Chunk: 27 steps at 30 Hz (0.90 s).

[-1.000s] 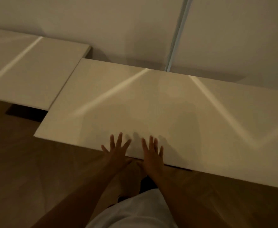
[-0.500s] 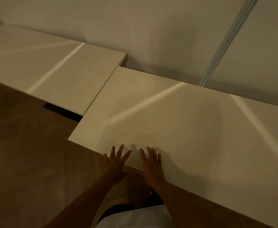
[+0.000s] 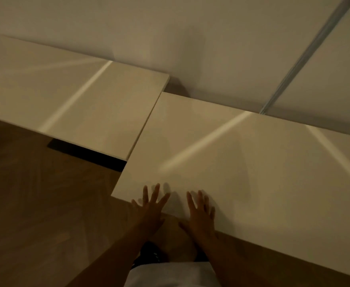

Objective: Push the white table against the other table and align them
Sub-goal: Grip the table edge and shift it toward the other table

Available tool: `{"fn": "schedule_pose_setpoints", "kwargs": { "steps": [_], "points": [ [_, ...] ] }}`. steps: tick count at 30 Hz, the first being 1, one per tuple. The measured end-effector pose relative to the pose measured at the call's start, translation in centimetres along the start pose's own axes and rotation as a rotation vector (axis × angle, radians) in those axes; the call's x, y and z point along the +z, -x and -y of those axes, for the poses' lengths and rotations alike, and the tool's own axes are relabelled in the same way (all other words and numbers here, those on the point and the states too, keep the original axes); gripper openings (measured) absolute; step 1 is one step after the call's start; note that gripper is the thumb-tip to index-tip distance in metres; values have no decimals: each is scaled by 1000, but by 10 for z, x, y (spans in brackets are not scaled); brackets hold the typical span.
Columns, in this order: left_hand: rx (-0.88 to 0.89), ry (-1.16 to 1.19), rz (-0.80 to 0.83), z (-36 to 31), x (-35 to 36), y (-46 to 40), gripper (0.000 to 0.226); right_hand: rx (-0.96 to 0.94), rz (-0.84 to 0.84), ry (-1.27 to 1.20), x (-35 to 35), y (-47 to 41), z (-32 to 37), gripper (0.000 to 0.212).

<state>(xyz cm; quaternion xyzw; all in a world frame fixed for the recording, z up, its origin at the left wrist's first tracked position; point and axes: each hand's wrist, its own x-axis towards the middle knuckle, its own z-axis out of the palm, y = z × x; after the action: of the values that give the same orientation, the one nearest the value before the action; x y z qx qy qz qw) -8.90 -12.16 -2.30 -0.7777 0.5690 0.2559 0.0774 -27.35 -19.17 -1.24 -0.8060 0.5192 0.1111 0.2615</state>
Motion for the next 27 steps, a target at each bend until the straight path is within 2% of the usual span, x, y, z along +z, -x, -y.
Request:
{"fn": "schedule_pose_setpoints", "kwargs": {
  "steps": [3, 6, 9, 14, 21, 27],
  "points": [
    [9, 12, 59, 18, 3, -9, 113, 12, 10, 0, 6, 0, 21, 102],
    [84, -32, 23, 26, -8, -19, 102, -4, 11, 20, 5, -14, 36, 100],
    [101, 17, 73, 32, -19, -26, 93, -24, 42, 85, 6, -30, 41, 102],
    [96, -22, 127, 33, -16, -32, 98, 28, 59, 125, 17, -39, 51, 104],
    [110, -23, 175, 33, -19, -42, 107, 107, 100, 176, 35, -55, 64, 126],
    [163, -39, 139, 44, -26, -61, 106, 155, 128, 171, 21, -70, 72, 125]
  ]
}}
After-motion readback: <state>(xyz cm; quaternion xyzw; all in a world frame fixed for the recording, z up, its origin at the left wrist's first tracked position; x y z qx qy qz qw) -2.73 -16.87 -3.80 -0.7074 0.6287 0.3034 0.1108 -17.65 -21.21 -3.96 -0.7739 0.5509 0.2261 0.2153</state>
